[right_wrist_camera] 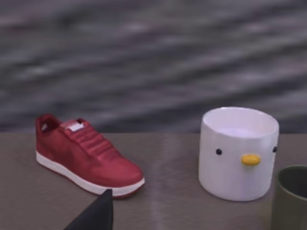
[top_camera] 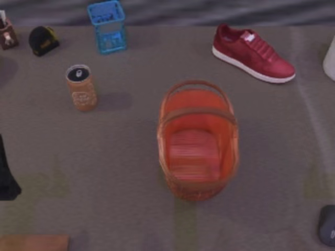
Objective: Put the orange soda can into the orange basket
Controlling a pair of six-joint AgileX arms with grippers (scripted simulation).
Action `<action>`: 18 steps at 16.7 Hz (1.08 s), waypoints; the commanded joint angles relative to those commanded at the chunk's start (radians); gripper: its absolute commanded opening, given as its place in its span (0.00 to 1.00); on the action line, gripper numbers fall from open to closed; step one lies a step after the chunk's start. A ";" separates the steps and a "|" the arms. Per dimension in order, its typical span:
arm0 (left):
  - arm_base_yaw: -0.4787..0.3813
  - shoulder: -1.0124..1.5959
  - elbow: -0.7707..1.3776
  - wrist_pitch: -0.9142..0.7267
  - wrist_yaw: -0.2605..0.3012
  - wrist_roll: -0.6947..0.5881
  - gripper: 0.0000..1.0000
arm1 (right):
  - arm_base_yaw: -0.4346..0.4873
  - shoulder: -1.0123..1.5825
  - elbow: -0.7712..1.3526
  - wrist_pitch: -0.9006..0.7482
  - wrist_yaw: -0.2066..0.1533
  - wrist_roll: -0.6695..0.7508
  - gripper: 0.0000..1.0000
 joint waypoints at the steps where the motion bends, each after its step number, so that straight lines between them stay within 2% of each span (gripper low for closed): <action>1: 0.000 0.000 0.000 0.000 0.000 0.000 1.00 | 0.000 0.000 0.000 0.000 0.000 0.000 1.00; 5: -0.010 0.029 0.055 -0.020 0.005 0.017 1.00 | 0.000 0.000 0.000 0.000 0.000 0.000 1.00; 9: -0.045 0.176 0.276 -0.127 0.022 0.075 1.00 | 0.000 0.000 0.000 0.000 0.000 0.000 1.00; 13: -0.093 0.471 0.621 -0.341 0.045 0.159 1.00 | 0.000 0.000 0.000 0.000 0.000 0.000 1.00; 18: -0.149 1.018 1.100 -0.725 0.066 0.278 1.00 | 0.000 0.000 0.000 0.000 0.000 0.000 1.00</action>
